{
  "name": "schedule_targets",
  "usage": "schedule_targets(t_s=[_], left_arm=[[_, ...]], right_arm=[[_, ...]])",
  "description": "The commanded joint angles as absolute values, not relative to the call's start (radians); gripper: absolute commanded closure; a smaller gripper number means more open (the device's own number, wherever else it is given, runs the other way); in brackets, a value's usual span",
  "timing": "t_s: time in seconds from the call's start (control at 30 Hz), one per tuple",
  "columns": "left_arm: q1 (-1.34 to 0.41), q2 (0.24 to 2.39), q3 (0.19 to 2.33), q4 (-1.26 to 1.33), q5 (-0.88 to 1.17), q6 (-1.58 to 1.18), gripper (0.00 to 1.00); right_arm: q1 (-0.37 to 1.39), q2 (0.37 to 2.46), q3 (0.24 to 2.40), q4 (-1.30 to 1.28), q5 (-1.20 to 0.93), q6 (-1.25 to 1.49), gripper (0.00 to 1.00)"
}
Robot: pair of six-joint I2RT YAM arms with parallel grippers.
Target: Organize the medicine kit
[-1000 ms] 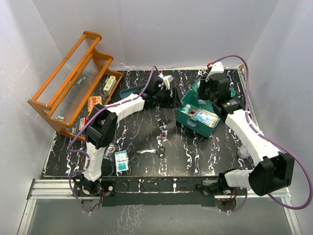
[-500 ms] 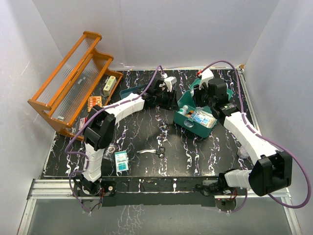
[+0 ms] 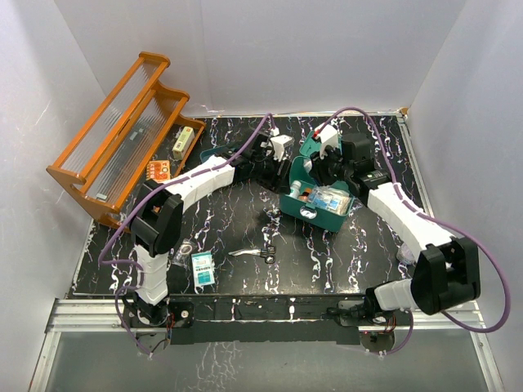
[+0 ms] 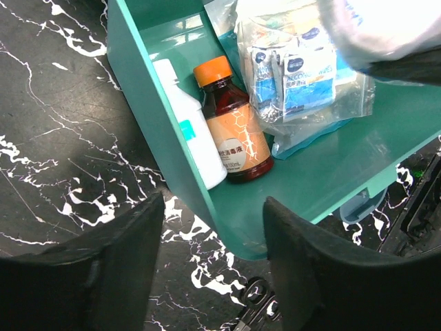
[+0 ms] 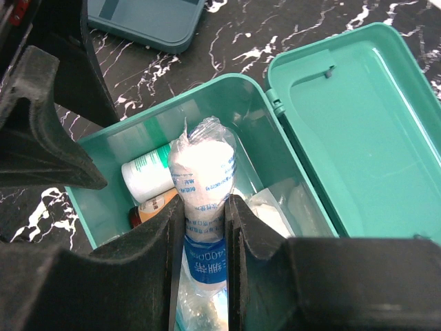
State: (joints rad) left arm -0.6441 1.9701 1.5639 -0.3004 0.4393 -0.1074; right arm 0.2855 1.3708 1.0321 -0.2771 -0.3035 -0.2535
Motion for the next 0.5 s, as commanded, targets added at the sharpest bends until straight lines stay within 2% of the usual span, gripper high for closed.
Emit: schedule_targets(t_s=[0.0,0.1,0.3,0.47], left_arm=[[-0.616,1.909,1.564,-0.371,0.435,-0.114,0.3],[-0.596,1.898,1.558,-0.351,0.44,-0.151,0.27],[-0.569,1.911,1.585,-0.394,0.32,-0.131,0.41],[-0.56,1.919,1.624,-0.406,0.256,-0.086,0.46]], right_arm=[[0.281,1.403,1.036,-0.124,-0.378,-0.305,0.88],[0.281,1.432,1.019,-0.061,-0.4,-0.302,0.89],[0.281,1.478,1.023,0.0,-0.418,-0.288,0.89],[0.281,1.484,1.007,0.026,-0.447,-0.288,0.89]])
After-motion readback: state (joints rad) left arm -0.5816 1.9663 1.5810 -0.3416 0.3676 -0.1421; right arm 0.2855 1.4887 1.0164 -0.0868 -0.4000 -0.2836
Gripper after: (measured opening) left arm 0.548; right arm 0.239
